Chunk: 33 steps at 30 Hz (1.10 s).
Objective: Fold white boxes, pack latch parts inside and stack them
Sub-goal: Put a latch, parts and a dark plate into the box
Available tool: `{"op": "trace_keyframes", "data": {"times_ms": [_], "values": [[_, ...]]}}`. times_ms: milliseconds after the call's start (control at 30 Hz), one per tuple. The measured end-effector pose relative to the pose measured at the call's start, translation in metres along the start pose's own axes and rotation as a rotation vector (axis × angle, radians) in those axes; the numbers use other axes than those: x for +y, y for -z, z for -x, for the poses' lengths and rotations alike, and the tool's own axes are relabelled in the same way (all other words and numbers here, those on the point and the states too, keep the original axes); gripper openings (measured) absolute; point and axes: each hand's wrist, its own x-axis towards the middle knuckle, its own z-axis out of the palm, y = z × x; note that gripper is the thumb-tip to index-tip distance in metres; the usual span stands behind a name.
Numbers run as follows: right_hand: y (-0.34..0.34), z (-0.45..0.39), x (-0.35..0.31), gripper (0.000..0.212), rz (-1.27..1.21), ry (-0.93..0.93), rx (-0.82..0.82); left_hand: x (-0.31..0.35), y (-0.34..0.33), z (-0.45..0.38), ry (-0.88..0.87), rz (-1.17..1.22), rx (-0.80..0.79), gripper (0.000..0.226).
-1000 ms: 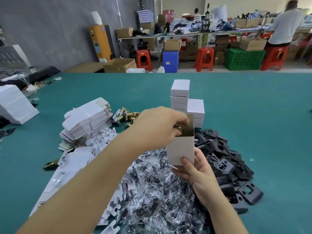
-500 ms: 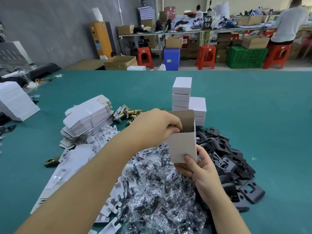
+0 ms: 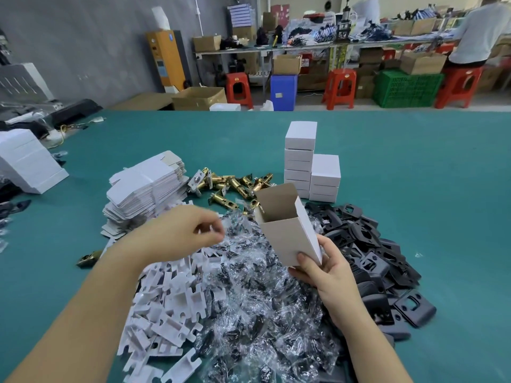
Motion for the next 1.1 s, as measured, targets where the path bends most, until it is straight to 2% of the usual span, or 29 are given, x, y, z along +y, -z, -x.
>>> {"op": "trace_keyframes", "data": {"times_ms": [67,167,300,500,700,800,900,1033,1100], "values": [[-0.001,-0.001,0.000,0.042,-0.001,0.002,0.001,-0.017,-0.013,0.008,0.076,-0.090,-0.136,0.002],[-0.002,-0.001,0.000,0.045,0.012,0.001,0.009,-0.033,-0.031,0.018,0.154,-0.136,-0.240,0.012],[-0.001,0.000,0.001,0.043,0.015,0.000,0.017,-0.041,-0.044,0.024,0.214,-0.101,-0.232,0.017],[0.001,-0.001,0.001,0.039,-0.016,-0.017,0.012,-0.038,-0.053,0.023,0.203,-0.217,-0.241,0.014],[0.002,-0.001,0.002,0.041,-0.004,-0.017,0.011,-0.044,-0.048,0.023,0.170,-0.051,-0.207,0.016],[0.001,-0.001,0.001,0.041,-0.005,-0.022,0.009,-0.037,-0.034,0.026,0.108,0.030,-0.131,0.013],[0.000,-0.001,0.000,0.039,-0.011,-0.022,0.003,-0.019,-0.017,0.028,0.050,0.128,0.016,0.010],[0.000,0.000,-0.001,0.039,-0.011,-0.019,-0.004,0.017,-0.002,0.024,-0.066,0.347,0.346,0.012],[-0.001,0.000,-0.001,0.039,-0.012,-0.020,-0.004,0.036,0.003,0.018,-0.141,0.371,0.509,0.009]]}}
